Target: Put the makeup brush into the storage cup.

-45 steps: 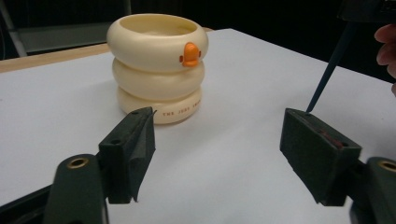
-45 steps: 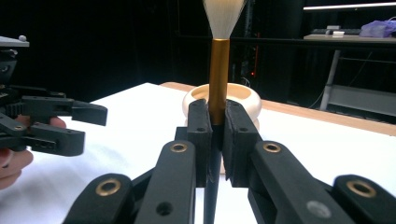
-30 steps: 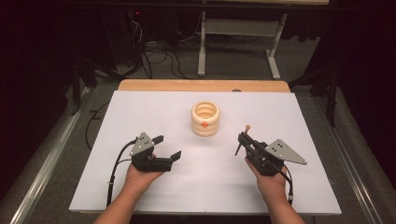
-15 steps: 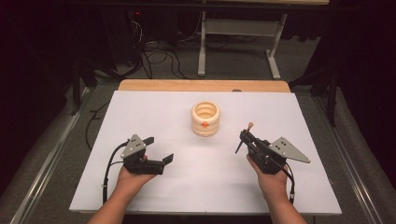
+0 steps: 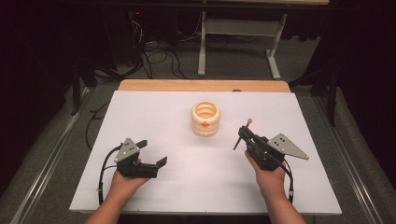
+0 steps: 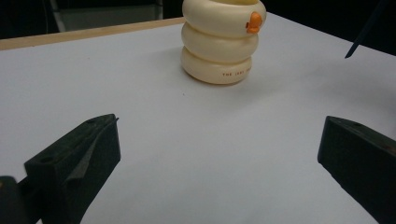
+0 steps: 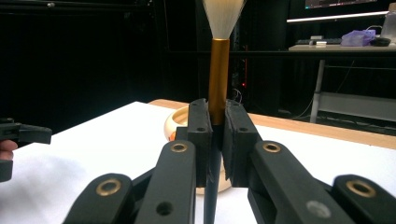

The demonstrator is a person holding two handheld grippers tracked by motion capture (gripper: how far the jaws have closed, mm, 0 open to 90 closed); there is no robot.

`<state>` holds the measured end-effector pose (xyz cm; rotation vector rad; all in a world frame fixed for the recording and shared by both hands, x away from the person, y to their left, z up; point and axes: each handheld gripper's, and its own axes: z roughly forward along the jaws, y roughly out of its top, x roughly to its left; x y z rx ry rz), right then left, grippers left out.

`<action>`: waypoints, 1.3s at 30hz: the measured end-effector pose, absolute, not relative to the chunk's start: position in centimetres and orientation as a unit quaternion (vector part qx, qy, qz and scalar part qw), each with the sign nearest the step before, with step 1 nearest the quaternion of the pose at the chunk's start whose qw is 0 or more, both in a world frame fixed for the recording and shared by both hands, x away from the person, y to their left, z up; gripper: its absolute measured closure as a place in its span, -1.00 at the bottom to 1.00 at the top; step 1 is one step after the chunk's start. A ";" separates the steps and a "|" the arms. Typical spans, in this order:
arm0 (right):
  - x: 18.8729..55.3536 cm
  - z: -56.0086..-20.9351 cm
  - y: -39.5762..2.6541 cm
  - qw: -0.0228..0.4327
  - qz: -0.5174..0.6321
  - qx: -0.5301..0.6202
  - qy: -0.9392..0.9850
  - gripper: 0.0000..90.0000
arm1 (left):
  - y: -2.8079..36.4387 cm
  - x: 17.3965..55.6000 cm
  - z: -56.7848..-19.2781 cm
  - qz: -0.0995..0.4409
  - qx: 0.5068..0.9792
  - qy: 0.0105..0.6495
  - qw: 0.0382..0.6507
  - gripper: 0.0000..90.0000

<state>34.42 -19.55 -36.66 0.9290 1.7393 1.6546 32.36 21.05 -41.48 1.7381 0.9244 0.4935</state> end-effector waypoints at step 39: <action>38.7 -33.3 -16.5 0.269 0.613 0.347 0.657 0.90 | 20.8 32.0 -40.9 0.202 0.730 0.363 0.543 -1.00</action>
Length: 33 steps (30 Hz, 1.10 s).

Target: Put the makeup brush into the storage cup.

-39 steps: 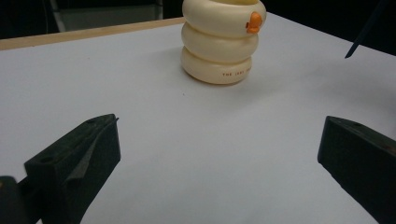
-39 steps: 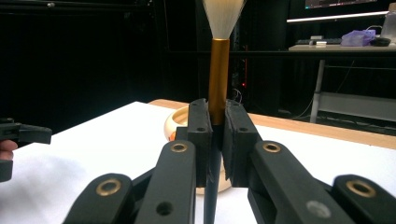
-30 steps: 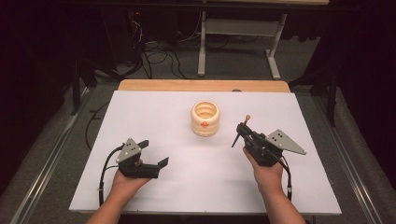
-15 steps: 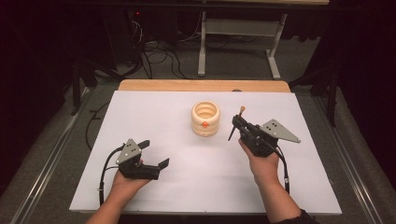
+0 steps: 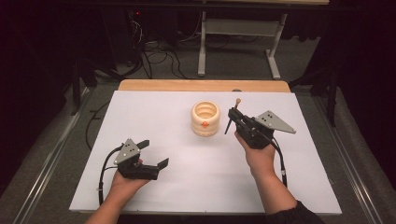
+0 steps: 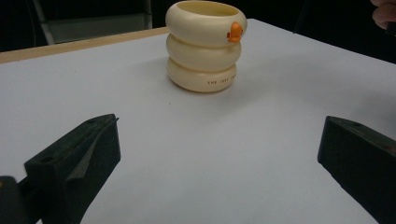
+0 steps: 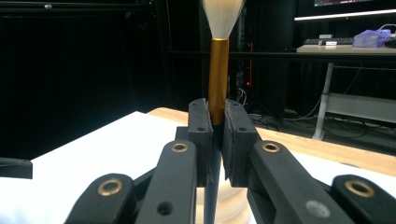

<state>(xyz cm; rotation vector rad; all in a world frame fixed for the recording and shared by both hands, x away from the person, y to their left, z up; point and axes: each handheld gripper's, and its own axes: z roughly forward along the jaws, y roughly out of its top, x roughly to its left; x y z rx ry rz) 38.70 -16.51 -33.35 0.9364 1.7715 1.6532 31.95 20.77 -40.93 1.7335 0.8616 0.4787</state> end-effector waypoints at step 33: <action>42.3 -30.4 -13.8 0.279 0.623 0.342 0.646 0.90 | 20.8 31.7 -40.8 0.197 0.727 0.360 0.551 -1.00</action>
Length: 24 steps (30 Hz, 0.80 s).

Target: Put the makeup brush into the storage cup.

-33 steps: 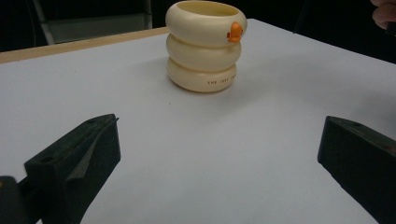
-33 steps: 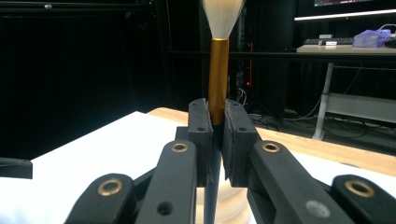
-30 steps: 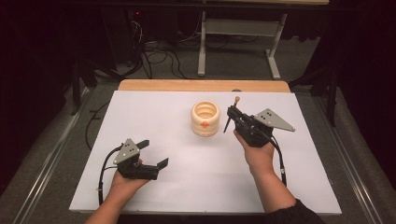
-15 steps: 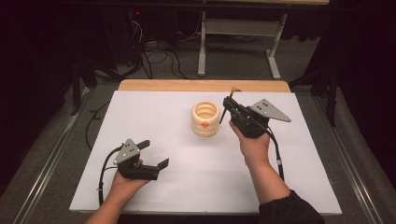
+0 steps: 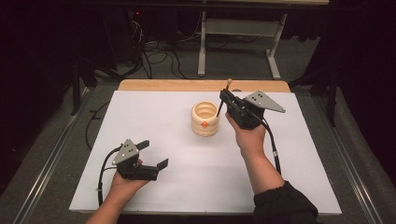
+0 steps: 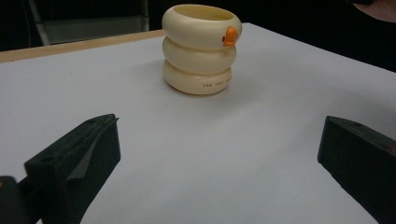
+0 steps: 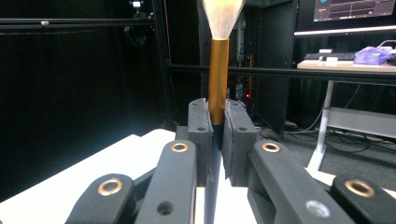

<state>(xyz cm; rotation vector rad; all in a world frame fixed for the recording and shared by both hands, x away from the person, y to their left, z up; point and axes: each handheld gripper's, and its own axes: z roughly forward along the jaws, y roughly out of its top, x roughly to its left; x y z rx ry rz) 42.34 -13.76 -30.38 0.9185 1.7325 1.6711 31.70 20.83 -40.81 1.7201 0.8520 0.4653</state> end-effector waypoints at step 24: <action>45.1 -32.2 -13.0 0.263 0.617 0.366 0.645 0.90 | 20.7 31.7 -40.9 0.195 0.732 0.354 0.548 -1.00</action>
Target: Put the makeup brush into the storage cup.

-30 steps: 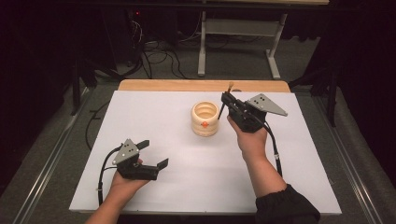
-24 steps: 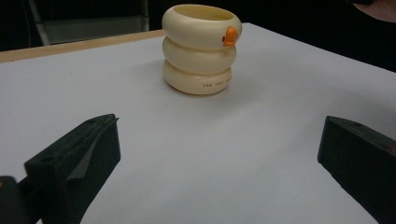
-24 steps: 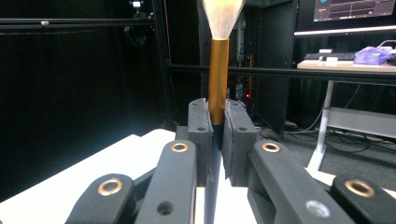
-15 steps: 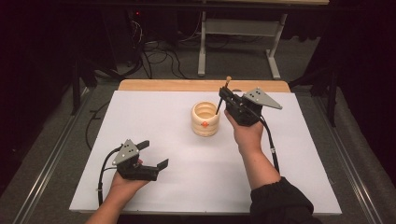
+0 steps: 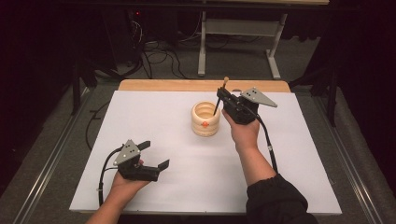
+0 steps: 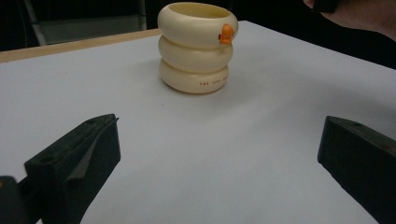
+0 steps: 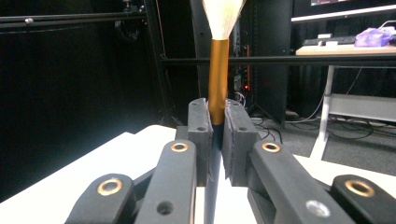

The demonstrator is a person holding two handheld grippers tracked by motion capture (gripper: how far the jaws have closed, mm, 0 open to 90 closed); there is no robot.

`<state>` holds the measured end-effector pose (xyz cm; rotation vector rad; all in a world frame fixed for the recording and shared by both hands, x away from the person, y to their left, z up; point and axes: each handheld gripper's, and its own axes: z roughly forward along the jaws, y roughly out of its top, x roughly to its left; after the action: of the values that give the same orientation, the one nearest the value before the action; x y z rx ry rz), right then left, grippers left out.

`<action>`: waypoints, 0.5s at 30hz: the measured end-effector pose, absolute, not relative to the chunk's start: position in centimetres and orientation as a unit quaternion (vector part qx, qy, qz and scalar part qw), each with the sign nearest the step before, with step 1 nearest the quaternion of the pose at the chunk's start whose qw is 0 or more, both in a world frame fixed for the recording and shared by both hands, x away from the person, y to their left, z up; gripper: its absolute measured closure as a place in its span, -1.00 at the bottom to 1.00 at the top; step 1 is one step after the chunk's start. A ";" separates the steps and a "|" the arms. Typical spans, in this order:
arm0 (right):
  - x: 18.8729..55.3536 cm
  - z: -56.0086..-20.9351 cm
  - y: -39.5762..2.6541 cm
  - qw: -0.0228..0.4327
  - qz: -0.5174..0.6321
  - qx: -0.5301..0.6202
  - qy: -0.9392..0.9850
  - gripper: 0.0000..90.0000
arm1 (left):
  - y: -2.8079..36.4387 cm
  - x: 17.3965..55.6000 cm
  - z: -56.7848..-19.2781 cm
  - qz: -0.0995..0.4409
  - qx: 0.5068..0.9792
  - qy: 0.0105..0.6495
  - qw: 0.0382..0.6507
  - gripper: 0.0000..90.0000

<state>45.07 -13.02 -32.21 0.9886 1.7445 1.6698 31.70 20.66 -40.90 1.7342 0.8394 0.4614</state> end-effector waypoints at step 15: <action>45.7 -33.5 -12.2 0.252 0.601 0.375 0.659 0.90 | 20.9 31.7 -40.8 0.193 0.727 0.355 0.555 -1.00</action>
<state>45.73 -12.21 -33.49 1.0191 1.7920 1.6358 31.68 20.89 -40.77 1.7174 0.8382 0.4555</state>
